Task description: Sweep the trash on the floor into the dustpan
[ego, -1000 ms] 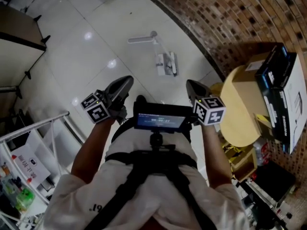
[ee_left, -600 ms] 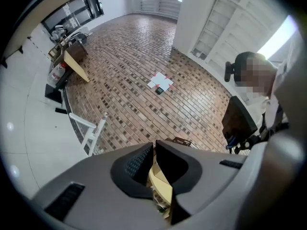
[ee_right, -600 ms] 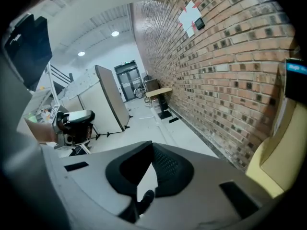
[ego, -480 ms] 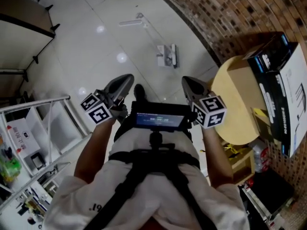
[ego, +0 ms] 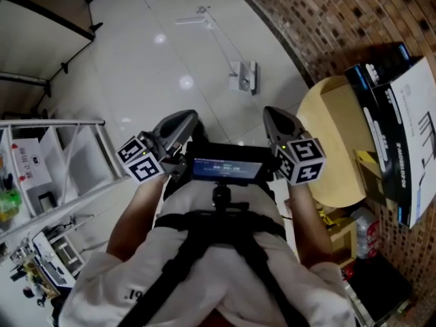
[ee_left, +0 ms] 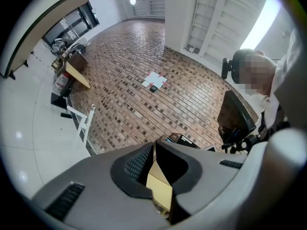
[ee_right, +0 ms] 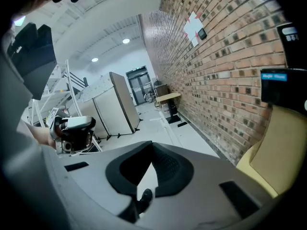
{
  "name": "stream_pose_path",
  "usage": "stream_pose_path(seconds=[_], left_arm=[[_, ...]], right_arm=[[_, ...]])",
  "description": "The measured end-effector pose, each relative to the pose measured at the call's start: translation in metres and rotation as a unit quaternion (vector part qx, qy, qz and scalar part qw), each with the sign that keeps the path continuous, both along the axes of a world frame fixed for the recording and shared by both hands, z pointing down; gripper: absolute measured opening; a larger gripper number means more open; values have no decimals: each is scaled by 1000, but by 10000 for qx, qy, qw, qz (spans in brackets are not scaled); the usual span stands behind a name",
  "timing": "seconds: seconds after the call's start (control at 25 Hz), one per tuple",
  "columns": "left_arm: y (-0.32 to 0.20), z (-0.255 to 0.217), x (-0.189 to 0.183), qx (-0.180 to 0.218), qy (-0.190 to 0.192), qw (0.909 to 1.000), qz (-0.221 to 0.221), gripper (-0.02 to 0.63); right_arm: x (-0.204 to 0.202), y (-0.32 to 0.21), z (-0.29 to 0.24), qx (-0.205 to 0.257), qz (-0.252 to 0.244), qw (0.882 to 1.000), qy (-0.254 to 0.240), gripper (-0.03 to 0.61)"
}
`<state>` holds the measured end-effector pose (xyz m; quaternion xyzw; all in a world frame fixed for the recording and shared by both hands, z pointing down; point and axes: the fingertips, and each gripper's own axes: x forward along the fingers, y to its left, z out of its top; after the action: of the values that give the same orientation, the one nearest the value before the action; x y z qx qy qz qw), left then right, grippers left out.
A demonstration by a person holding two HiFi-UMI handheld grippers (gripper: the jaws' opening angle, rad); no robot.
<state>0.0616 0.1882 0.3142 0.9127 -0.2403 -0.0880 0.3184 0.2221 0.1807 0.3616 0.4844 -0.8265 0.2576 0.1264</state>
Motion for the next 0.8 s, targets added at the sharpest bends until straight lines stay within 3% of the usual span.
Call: stream_pose_path(seconds=[0.52,0.8], left_arm=[[9,-20,15,185,-472,9980,381,12],[3,-12,-16,196,-691,9972,218,12]], right_arm=[[15,6,-27,177,407,9985,-319,0],[-7,13,-23,32,580,9983,-69,0]])
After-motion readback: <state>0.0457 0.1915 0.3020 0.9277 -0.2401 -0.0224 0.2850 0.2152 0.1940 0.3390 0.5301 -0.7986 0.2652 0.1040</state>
